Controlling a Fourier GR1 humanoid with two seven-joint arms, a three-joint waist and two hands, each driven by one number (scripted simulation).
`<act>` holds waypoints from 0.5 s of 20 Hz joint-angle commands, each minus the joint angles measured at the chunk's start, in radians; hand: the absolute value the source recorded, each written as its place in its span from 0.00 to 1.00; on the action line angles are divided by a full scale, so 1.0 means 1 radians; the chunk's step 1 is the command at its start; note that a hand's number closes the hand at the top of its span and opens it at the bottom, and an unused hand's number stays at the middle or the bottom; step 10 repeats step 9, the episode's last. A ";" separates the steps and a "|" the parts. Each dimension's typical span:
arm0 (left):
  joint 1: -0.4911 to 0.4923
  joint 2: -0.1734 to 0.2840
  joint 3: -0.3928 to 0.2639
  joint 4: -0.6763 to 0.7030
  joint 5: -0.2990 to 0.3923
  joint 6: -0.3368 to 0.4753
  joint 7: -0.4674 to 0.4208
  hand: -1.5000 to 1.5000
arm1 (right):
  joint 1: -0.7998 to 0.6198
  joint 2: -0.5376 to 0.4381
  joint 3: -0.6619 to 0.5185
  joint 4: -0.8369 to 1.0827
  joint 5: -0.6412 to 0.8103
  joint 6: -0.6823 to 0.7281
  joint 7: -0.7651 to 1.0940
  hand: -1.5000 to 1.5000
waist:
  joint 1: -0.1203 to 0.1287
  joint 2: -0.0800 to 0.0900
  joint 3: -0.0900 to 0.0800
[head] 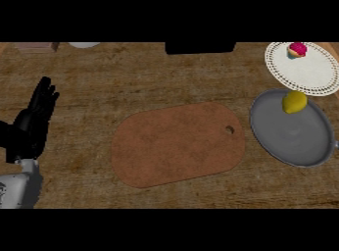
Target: Pick the lemon from the cutting board and place it in the pan
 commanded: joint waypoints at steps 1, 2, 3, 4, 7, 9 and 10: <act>-0.046 -0.030 -0.036 -0.021 -0.029 0.039 0.062 0.50 | 0.213 0.090 -0.025 -0.274 -0.087 0.072 0.045 0.00 | 0.000 0.004 0.001; 0.015 -0.007 -0.010 -0.011 0.006 -0.018 -0.001 0.50 | 0.269 0.067 -0.062 -0.339 -0.127 0.108 0.076 0.00 | 0.016 0.007 0.001; -0.013 -0.006 -0.012 -0.022 -0.018 0.014 0.021 0.50 | 0.322 0.099 -0.059 -0.413 -0.139 0.120 0.113 0.00 | 0.011 0.006 0.001; -0.035 0.003 0.002 -0.004 0.001 -0.002 0.027 0.50 | 0.378 0.133 -0.051 -0.471 -0.148 0.142 0.120 0.00 | 0.014 0.008 0.001; -0.069 0.013 0.009 0.023 0.013 -0.025 0.038 0.50 | 0.427 0.193 -0.054 -0.680 -0.182 0.112 0.262 0.00 | 0.034 0.013 0.003; -0.044 -0.016 -0.027 -0.036 -0.016 -0.004 0.055 0.50 | 0.475 0.216 -0.087 -0.702 -0.182 0.129 0.237 0.00 | 0.044 0.013 0.004; -0.044 -0.016 -0.027 -0.036 -0.016 -0.004 0.055 0.50 | 0.475 0.216 -0.087 -0.702 -0.182 0.129 0.237 0.00 | 0.044 0.013 0.004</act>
